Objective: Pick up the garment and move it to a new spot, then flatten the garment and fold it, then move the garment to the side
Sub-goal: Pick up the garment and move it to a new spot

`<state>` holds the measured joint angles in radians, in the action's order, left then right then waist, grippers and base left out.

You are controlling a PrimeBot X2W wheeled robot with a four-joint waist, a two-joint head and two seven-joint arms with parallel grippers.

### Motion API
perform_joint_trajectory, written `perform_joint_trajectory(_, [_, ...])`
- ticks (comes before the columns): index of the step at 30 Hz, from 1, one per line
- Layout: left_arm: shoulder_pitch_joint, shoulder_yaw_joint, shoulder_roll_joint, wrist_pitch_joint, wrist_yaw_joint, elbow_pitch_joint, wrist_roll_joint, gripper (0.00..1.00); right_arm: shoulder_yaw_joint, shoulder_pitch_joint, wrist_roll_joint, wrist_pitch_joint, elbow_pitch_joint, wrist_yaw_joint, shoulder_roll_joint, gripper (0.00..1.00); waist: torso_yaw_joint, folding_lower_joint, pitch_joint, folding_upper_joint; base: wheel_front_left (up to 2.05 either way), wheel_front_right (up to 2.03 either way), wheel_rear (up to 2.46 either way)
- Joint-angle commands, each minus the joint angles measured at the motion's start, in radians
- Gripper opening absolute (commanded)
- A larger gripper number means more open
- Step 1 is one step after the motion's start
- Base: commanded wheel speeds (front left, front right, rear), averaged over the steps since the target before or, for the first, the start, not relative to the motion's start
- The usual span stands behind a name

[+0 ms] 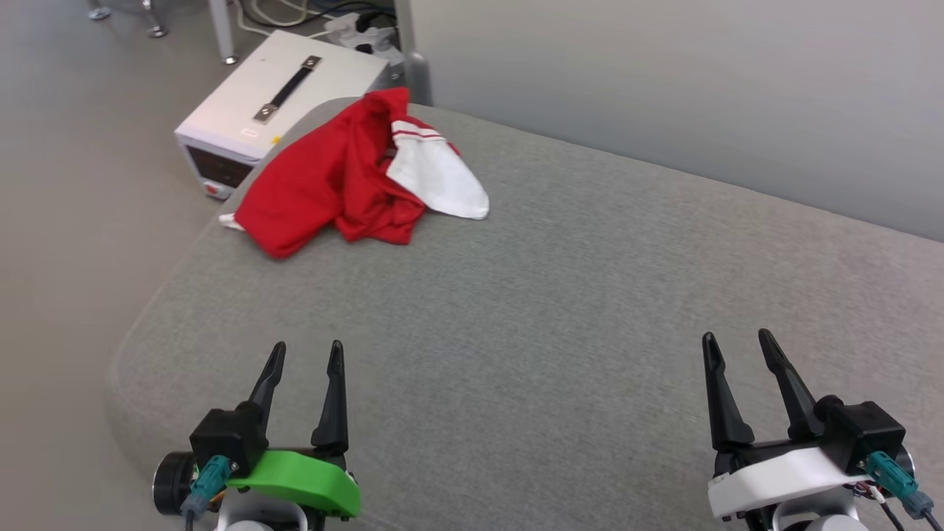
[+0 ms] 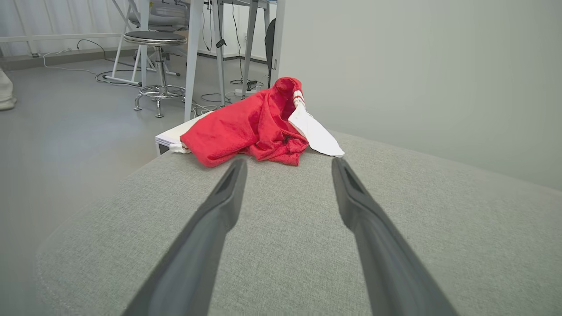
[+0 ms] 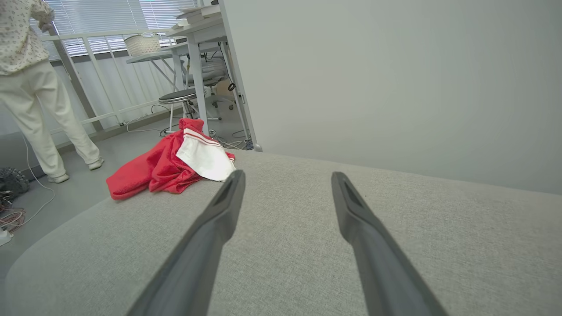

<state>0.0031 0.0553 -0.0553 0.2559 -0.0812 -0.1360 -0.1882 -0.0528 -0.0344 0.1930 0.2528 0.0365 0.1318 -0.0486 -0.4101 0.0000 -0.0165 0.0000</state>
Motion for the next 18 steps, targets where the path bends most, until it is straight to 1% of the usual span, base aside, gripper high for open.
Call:
perform_joint_trajectory(1, [0.018, 0.000, 0.005, 0.006, -0.002, -0.001, -0.010, 1.00, -0.001, -0.006, 0.008, 0.009, 0.003, -0.001, -0.002, 1.00, -0.057, 0.0000, -0.002, 0.0000, 0.00, 0.00, 0.00])
perform_joint_trajectory(9, [0.015, 0.008, 0.005, 0.006, -0.007, 0.008, -0.015, 1.00, -0.001, 0.003, 0.005, 0.009, 0.006, -0.001, -0.002, 1.00, -0.084, 0.0000, -0.012, 0.0000, 0.00, 0.00, 0.00])
perform_joint_trajectory(18, [0.018, 0.004, 0.005, 0.006, -0.013, 0.011, -0.020, 1.00, -0.007, 0.007, 0.014, 0.009, 0.012, -0.001, -0.002, 1.00, -0.069, 0.0000, -0.020, 0.0000, 0.00, 0.00, 0.00])
